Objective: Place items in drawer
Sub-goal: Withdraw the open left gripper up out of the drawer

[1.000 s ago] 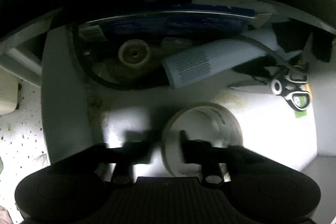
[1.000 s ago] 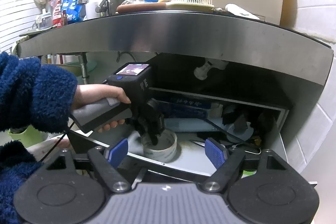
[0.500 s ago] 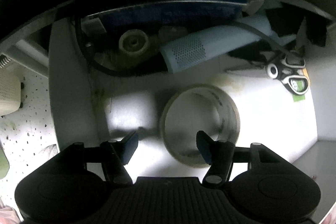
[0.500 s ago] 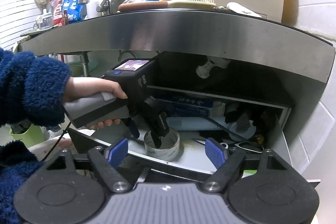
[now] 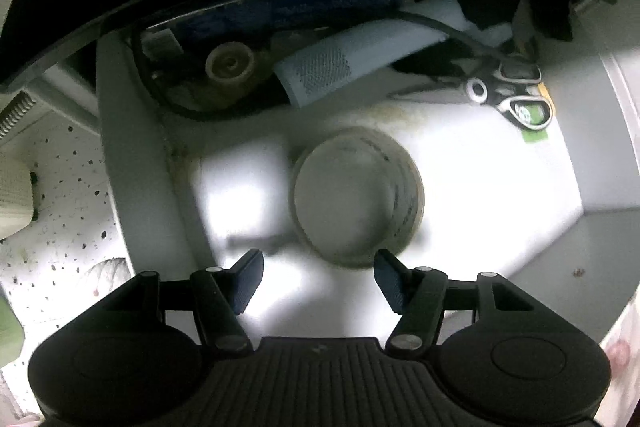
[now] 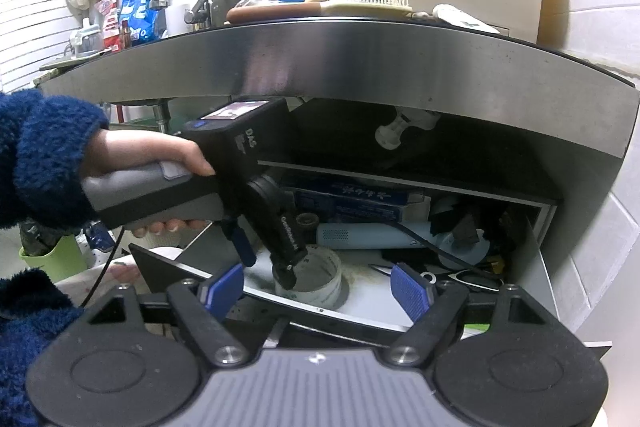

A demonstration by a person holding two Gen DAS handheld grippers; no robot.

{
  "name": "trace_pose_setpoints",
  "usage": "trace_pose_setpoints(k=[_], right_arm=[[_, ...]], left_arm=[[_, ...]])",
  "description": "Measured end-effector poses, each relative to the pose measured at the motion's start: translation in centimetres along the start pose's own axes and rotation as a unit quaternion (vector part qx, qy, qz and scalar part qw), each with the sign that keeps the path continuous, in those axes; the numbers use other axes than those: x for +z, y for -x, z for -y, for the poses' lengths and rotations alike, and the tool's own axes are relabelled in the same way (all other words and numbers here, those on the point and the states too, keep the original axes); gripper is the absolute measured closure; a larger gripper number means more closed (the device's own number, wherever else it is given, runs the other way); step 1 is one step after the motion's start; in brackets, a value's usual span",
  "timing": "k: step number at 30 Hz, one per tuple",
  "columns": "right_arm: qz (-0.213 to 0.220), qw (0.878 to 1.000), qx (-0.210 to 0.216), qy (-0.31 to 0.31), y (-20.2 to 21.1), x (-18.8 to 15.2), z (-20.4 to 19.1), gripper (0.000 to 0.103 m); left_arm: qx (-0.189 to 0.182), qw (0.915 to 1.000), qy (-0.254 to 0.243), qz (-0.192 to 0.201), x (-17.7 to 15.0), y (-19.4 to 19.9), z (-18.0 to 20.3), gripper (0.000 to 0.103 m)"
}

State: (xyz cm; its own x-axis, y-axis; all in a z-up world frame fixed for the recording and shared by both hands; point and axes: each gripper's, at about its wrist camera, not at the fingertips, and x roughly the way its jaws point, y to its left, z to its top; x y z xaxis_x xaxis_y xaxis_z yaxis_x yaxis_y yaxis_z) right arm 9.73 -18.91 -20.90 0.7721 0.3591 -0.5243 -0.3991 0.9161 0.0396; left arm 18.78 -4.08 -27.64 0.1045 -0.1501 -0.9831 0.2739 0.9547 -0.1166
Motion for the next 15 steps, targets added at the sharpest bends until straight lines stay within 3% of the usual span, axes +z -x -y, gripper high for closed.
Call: trace_pose_setpoints(k=[8, 15], right_arm=[[0.001, 1.000, -0.001, -0.001, 0.1, 0.0, 0.0, 0.023], [0.000, 1.000, -0.003, -0.021, 0.1, 0.0, 0.4, 0.023]], left_arm=[[-0.032, 0.9993, 0.018, -0.008, -1.5, 1.5, -1.3, 0.041], [-0.055, 0.9972, 0.028, 0.043, -4.1, 4.5, -2.3, 0.045]])
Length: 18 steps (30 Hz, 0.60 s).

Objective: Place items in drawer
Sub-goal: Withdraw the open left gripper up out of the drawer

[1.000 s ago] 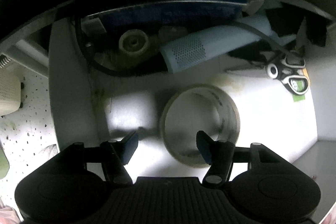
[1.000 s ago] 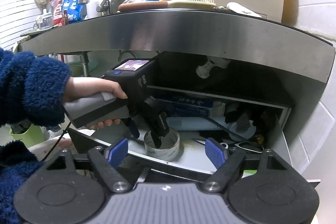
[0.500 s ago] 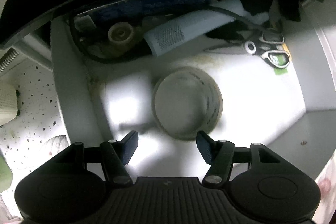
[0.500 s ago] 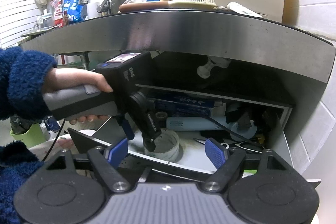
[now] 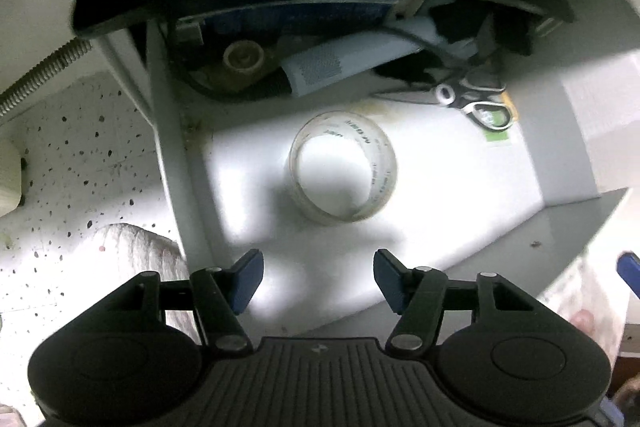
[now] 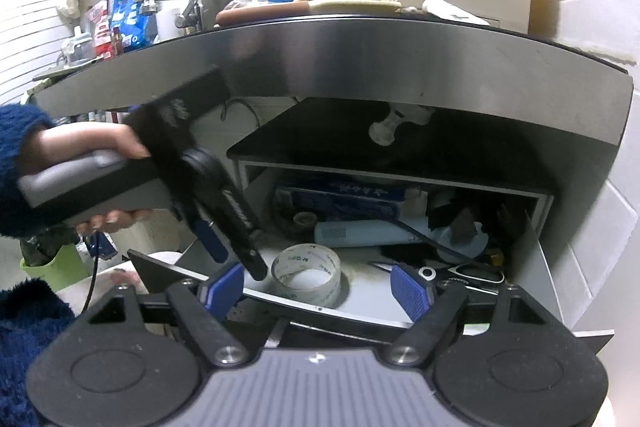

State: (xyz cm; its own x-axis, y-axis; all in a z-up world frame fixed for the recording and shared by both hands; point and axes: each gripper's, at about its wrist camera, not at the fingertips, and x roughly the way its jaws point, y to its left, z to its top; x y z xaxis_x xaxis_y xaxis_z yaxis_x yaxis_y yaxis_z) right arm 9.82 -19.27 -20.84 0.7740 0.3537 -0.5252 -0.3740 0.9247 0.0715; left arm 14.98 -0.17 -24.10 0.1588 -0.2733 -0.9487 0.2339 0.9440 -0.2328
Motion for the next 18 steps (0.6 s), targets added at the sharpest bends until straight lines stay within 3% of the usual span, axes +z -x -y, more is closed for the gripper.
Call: trace_pose_setpoints(k=[3, 5, 10, 14, 18], right_arm=[[0.002, 1.000, -0.001, -0.006, 0.0, 0.0, 0.0, 0.023], [0.000, 1.000, -0.001, -0.010, 0.0, 0.0, 0.1, 0.023], [-0.003, 1.000, -0.009, -0.017, 0.0, -0.2, -0.1, 0.023], [-0.002, 1.000, -0.017, -0.018, 0.3, -0.2, -0.4, 0.023], [0.002, 0.999, -0.033, -0.026, 0.6, -0.3, -0.8, 0.023]], left_arm=[[-0.014, 0.9991, 0.004, 0.039, -1.6, 2.1, -0.3, 0.045], [-0.010, 0.9959, -0.016, 0.089, -2.9, 3.9, -0.1, 0.045], [-0.005, 0.9761, -0.022, 0.216, -6.5, 8.3, 1.2, 0.032], [-0.016, 0.9620, 0.008, 0.272, -8.3, 10.4, 1.2, 0.029], [-0.020, 0.9558, 0.000, 0.293, -9.3, 11.6, 1.6, 0.028]])
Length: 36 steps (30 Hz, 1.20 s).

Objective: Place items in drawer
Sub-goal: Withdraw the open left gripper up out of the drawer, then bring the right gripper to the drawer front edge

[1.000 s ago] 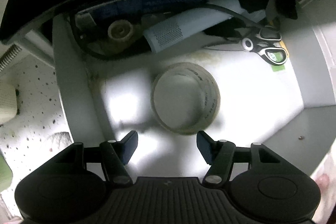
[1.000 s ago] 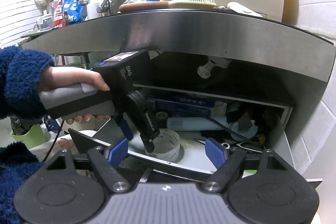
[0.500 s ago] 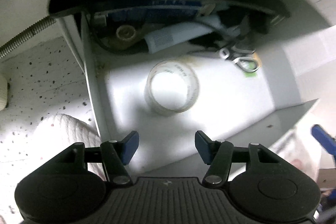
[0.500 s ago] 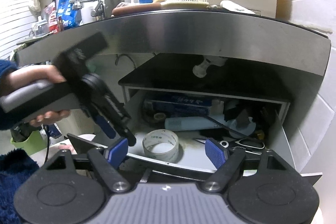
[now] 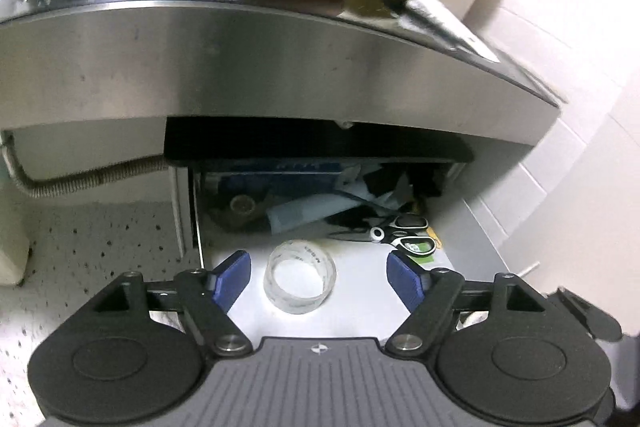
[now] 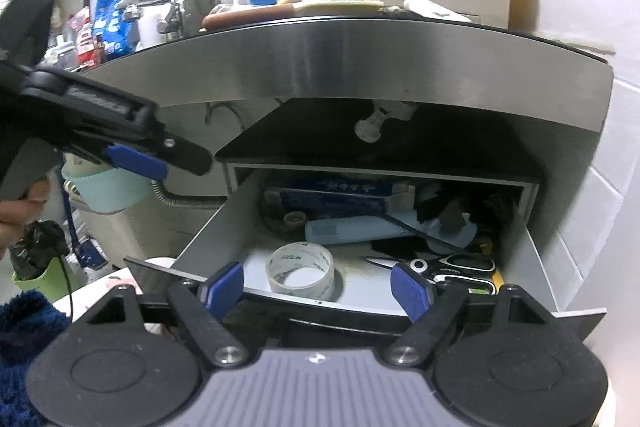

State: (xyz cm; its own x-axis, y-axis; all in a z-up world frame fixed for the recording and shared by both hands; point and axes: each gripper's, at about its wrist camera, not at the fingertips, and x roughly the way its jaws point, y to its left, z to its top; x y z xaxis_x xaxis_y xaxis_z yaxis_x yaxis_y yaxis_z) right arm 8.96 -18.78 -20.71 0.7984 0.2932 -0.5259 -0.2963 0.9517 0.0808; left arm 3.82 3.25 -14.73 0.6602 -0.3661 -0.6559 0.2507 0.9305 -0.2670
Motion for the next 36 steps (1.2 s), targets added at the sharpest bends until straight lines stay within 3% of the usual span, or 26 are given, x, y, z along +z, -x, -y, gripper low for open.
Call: trace_pose_setpoints(k=[7, 12, 16, 24, 28, 36], right_arm=[[0.026, 0.998, -0.050, -0.014, 0.3, -1.0, -1.3, 0.022], [-0.012, 0.997, -0.071, 0.000, -1.2, -1.7, -2.0, 0.022], [-0.046, 0.995, -0.087, -0.012, -2.5, -2.0, -1.5, 0.022], [-0.106, 0.988, -0.103, -0.035, -5.1, -3.0, -0.7, 0.023], [-0.116, 0.986, -0.107, -0.044, -6.0, -3.2, -0.4, 0.023], [-0.148, 0.981, -0.110, -0.062, -8.3, -3.4, 0.3, 0.023]], left_arm=[[-0.009, 0.9998, 0.003, 0.018, -2.0, 1.5, 1.3, 0.021], [0.020, 0.9973, -0.051, 0.050, -3.0, 2.5, 3.2, 0.016], [0.021, 0.9928, -0.069, 0.095, -3.4, 3.8, 3.9, 0.003], [0.019, 0.9829, -0.106, 0.149, -4.2, 5.7, 5.0, 0.004], [0.036, 0.9741, -0.132, 0.180, -4.8, 6.6, 5.7, 0.004], [0.030, 0.9719, -0.154, 0.176, -5.0, 6.9, 6.2, 0.001]])
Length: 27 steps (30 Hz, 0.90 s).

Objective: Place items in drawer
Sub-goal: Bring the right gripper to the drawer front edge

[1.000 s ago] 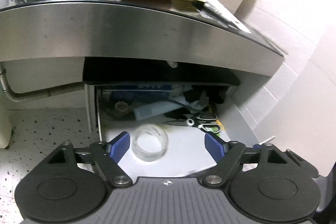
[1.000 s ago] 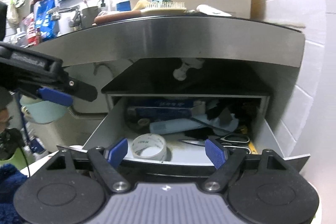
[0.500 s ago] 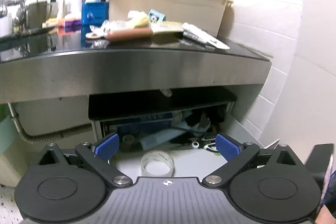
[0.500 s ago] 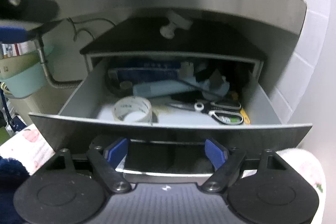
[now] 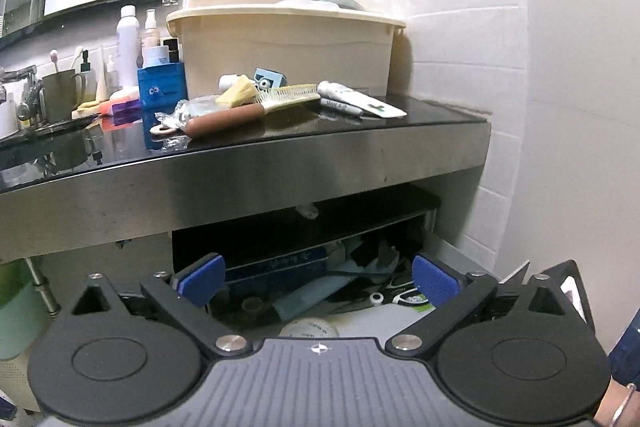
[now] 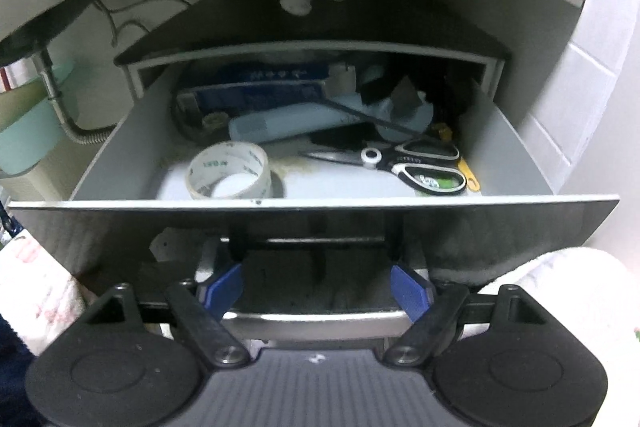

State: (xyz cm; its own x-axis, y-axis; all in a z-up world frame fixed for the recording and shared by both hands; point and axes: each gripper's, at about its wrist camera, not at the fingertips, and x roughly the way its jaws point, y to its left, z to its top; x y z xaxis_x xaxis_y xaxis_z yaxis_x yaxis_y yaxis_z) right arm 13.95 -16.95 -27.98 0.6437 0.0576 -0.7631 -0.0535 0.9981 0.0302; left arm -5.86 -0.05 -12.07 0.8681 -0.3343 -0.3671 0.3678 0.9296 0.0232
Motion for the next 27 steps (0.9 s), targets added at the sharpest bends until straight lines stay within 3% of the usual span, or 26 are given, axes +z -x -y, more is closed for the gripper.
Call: trace_pose_setpoints(k=[6, 27], right_arm=[[-0.023, 1.000, -0.002, 0.000, -1.4, 0.1, -0.1, 0.023], [-0.044, 0.999, 0.002, 0.007, -2.5, 1.4, -0.1, 0.020]], left_arm=[[-0.001, 0.9999, -0.013, 0.006, -0.1, 0.4, 0.3, 0.000], [-0.015, 0.9997, -0.017, -0.004, -0.4, 0.3, 0.4, 0.000]])
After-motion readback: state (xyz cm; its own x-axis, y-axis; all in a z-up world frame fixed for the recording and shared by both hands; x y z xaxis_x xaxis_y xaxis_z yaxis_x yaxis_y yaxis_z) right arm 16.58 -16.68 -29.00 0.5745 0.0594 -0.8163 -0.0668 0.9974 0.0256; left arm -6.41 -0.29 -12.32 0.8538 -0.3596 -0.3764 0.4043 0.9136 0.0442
